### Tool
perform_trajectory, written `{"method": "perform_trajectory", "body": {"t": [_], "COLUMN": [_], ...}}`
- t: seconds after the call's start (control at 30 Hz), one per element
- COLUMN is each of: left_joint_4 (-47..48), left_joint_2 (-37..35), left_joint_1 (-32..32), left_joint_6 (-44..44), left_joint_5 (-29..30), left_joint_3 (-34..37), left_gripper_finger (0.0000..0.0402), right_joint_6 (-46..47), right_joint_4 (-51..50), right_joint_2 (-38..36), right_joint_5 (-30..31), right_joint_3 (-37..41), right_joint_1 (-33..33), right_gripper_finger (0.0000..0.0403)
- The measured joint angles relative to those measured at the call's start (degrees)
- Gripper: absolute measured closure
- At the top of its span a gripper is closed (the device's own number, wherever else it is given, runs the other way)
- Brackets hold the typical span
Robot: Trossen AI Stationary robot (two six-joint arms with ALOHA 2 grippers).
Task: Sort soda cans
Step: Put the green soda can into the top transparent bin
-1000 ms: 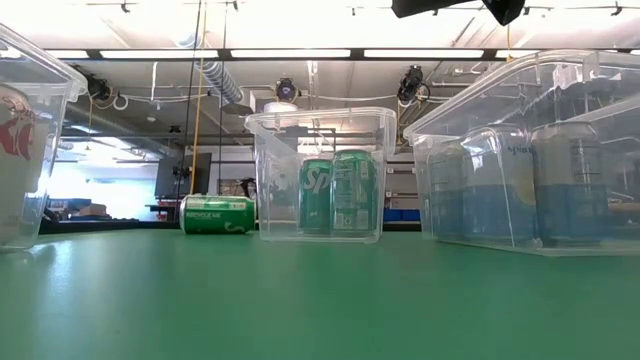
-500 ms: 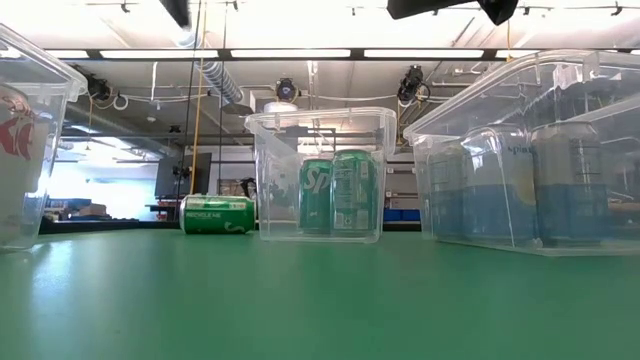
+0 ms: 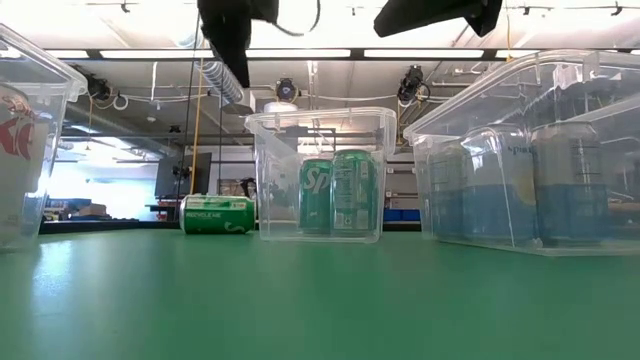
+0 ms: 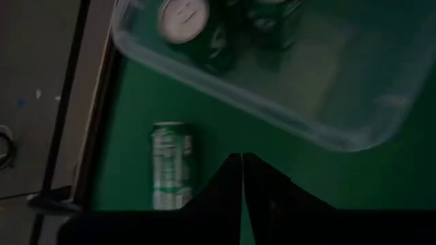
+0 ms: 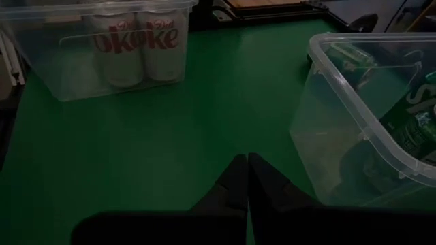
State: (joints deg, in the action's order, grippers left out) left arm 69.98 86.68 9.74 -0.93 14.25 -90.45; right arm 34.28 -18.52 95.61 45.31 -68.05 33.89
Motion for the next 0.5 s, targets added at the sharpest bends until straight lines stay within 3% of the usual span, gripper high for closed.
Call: {"method": "perform_trajectory", "body": {"t": [0.23,0.5], "left_joint_4": [-2.3,-4.7], "left_joint_2": [1.4,5.2], "left_joint_1": [9.7,22.2], "left_joint_6": [7.9,12.6], "left_joint_5": [-1.4,-11.8], "left_joint_3": [0.0,0.0], "left_gripper_finger": [0.0383,0.0397], "right_joint_6": [0.0,-0.9], "right_joint_4": [0.0,0.0], "right_joint_2": [0.0,0.0], "right_joint_5": [-1.2,-1.5], "right_joint_3": [0.0,0.0], "right_joint_1": [-0.7,-0.9], "right_gripper_finger": [0.0403,0.0403]}}
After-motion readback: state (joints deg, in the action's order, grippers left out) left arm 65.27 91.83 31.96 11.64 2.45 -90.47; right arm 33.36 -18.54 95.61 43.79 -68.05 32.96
